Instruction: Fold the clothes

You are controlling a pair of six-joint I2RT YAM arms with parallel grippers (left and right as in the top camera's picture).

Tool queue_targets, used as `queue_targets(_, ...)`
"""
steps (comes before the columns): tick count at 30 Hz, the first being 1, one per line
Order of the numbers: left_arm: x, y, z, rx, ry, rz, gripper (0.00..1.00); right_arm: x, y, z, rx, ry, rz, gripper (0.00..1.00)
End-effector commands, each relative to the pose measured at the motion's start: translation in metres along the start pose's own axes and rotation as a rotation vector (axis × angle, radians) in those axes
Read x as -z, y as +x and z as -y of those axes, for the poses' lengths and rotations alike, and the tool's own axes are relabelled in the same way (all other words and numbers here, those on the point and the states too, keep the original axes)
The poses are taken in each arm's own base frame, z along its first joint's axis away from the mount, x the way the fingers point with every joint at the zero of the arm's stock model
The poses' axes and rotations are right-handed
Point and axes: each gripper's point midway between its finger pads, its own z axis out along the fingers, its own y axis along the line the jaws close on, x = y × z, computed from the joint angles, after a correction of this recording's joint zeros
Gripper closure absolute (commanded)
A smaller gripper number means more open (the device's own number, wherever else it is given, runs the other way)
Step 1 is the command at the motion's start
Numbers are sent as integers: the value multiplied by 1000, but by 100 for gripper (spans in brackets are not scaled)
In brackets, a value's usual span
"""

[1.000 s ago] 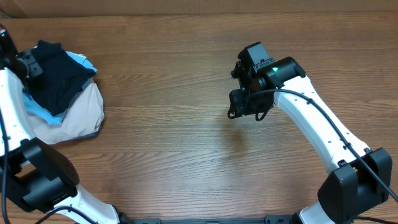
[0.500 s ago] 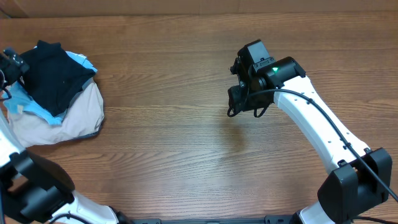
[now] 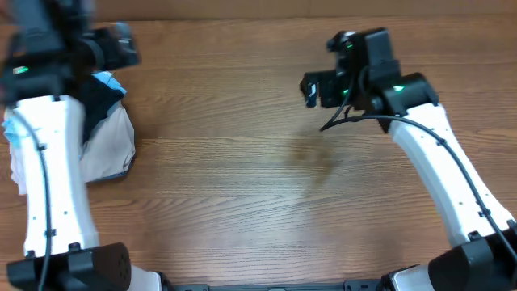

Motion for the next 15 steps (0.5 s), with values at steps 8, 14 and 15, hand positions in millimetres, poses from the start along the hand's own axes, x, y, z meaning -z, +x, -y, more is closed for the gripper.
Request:
queue_targets(8, 6, 47, 62, -155, -18, -162, 0, 35, -6, 54, -110, 76, 27, 0)
queue_targets(14, 45, 64, 48, -104, -38, -190, 9, 87, 6, 57, -109, 147, 82, 0)
queue_targets(15, 55, 64, 48, -106, -32, -166, 9, 94, 9, 55, -107, 145, 97, 0)
